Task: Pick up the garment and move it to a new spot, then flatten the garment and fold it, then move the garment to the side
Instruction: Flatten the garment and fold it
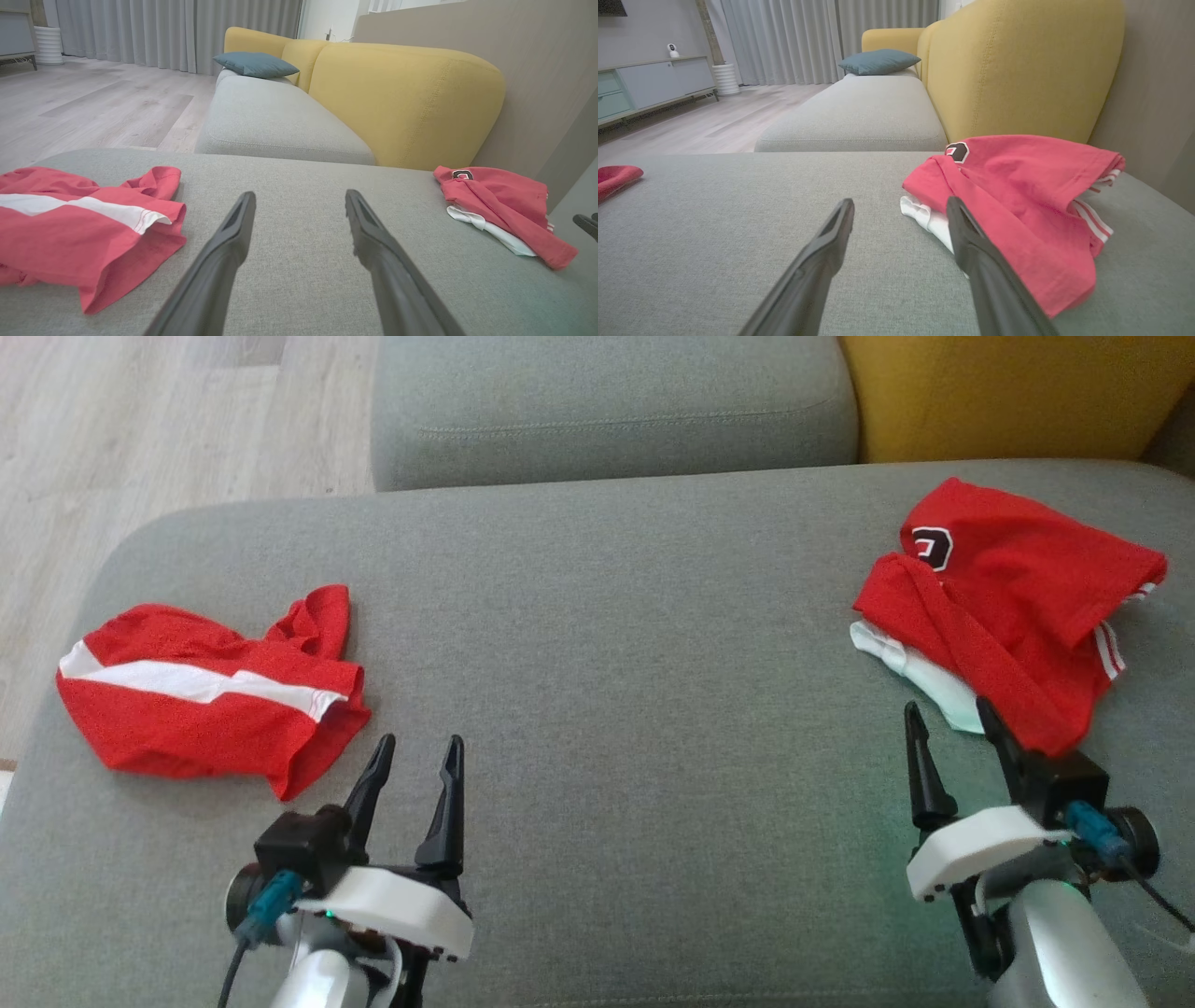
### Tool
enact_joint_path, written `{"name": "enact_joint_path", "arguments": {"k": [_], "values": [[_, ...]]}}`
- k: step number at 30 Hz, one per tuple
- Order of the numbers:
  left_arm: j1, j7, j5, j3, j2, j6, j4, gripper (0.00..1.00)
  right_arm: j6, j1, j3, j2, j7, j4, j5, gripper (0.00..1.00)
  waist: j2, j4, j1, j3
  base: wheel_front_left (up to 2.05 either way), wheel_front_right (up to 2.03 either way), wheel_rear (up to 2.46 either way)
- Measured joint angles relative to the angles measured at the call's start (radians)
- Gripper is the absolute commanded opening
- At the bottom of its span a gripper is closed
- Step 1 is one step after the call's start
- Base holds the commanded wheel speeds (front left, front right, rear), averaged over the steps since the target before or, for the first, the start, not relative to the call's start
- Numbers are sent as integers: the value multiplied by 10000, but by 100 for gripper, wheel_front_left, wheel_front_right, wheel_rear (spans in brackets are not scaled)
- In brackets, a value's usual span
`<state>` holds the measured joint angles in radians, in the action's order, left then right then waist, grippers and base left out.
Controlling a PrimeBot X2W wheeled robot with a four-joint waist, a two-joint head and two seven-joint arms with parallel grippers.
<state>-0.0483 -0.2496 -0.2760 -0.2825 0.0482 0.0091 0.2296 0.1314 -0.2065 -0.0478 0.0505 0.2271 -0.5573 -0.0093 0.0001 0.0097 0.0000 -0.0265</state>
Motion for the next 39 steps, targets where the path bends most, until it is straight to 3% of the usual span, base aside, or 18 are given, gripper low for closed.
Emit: {"name": "enact_joint_path", "arguments": {"k": [9,17,26,33,34,35,36,39], "values": [[30,0,0,-245,2,-15,-15,100,0,-15,-502,-23,-855,261,-360,100,0,303,0,385,0,0,0],[-390,2,6,-324,2,-86,8,100,0,-1524,-2006,-25,-1774,-1206,-531,100,0,890,0,1156,0,0,0],[-766,0,8,-322,-2,-102,2,100,0,-3246,-4096,-21,-2023,-2754,-1894,100,0,1631,0,2124,0,0,0],[-1012,0,8,-316,-6,-100,-15,100,0,-4071,-4930,-17,-2008,-3705,-2301,100,0,1761,0,2453,0,0,0],[-1011,0,8,-314,-4,-100,-12,100,0,-4179,-5003,-15,-2004,-3818,-2385,95,0,1749,0,2471,0,0,0],[-1011,0,8,-316,-4,-100,-12,100,0,-4277,-5085,-10,-1981,-3940,-2443,27,0,1735,0,2485,0,0,0],[-1012,0,8,-322,-6,-100,-10,100,0,-4354,-5118,6,-1908,-4050,-2493,0,0,1722,0,2493,0,0,0],[-1013,0,8,-330,-6,-94,23,100,0,-4491,-5066,38,-1605,-4424,-2556,0,0,1683,0,2435,0,0,0]]}}
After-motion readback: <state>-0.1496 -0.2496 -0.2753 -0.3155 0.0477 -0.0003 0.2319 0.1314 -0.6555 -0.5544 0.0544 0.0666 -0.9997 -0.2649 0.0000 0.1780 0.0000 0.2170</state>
